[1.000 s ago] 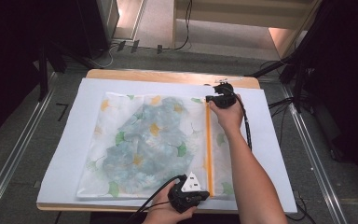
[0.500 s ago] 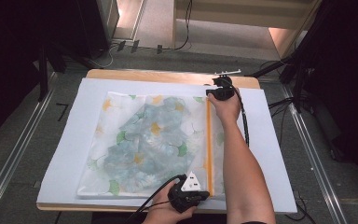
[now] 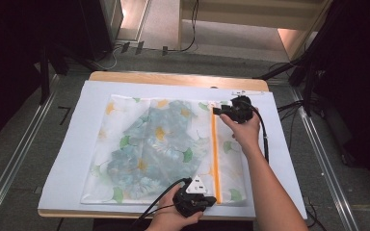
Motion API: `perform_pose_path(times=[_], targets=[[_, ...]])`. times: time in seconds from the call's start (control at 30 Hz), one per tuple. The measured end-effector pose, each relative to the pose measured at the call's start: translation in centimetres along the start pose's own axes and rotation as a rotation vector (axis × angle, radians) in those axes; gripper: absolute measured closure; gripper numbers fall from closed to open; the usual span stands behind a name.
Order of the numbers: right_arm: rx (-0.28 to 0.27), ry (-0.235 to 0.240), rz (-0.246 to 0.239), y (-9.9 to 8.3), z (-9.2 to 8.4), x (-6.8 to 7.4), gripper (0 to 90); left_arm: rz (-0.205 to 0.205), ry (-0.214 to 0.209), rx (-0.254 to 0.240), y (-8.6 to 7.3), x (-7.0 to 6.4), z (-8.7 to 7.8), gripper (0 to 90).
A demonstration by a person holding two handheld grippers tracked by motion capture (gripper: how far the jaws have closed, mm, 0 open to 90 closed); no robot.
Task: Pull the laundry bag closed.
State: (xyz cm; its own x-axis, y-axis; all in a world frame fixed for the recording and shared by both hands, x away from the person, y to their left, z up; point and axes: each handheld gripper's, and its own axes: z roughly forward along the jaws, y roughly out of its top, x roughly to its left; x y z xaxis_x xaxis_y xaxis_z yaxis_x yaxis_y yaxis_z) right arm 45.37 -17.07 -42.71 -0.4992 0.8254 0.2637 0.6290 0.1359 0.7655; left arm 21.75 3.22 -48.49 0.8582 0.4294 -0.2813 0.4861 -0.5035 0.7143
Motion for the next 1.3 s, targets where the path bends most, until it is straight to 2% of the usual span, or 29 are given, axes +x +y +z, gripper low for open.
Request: perform_pose_path(times=[0.17,0.3,0.33,0.4,0.53,0.6,0.77,1.0,1.07,1.2,1.3], targets=[[-0.008,0.012,0.005,-2.6,-2.3,0.3,44.5,0.007,-0.021,-0.005,0.0,0.0,-0.1,80.0],[-0.013,0.01,0.011,-5.0,-3.6,0.5,37.9,0.031,-0.029,-0.013,-0.1,-0.2,-0.3,67.2],[-0.019,0.01,0.015,-5.6,-3.9,0.6,36.6,0.034,-0.019,-0.007,-0.1,-0.2,-0.4,63.2],[-0.033,0.015,0.024,-6.8,-4.5,0.6,33.4,0.031,0.025,-0.033,-0.2,-0.4,-0.8,51.7],[-0.04,0.011,0.007,-8.8,-5.5,1.0,27.3,0.055,0.048,-0.073,-0.4,-0.3,-2.2,42.7],[-0.054,0.004,-0.002,-9.7,-6.2,1.3,25.3,0.054,0.053,-0.103,-0.4,0.0,-3.1,38.0],[-0.054,0.01,-0.001,-11.4,-7.4,1.6,21.1,0.037,0.097,-0.146,-0.5,1.6,-5.3,26.7],[-0.053,0.06,0.013,-12.8,-9.6,2.2,17.8,-0.06,0.17,-0.196,-1.0,5.1,-8.4,17.7],[-0.066,0.057,0.004,-13.1,-10.2,2.2,17.2,-0.077,0.196,-0.215,-1.1,6.1,-9.3,15.6],[-0.073,0.043,-0.015,-13.9,-11.4,2.2,16.2,-0.113,0.221,-0.255,-1.4,7.9,-11.4,13.9],[-0.064,0.024,-0.016,-14.6,-12.1,2.1,15.4,-0.122,0.243,-0.272,-2.0,8.8,-13.0,13.8]])
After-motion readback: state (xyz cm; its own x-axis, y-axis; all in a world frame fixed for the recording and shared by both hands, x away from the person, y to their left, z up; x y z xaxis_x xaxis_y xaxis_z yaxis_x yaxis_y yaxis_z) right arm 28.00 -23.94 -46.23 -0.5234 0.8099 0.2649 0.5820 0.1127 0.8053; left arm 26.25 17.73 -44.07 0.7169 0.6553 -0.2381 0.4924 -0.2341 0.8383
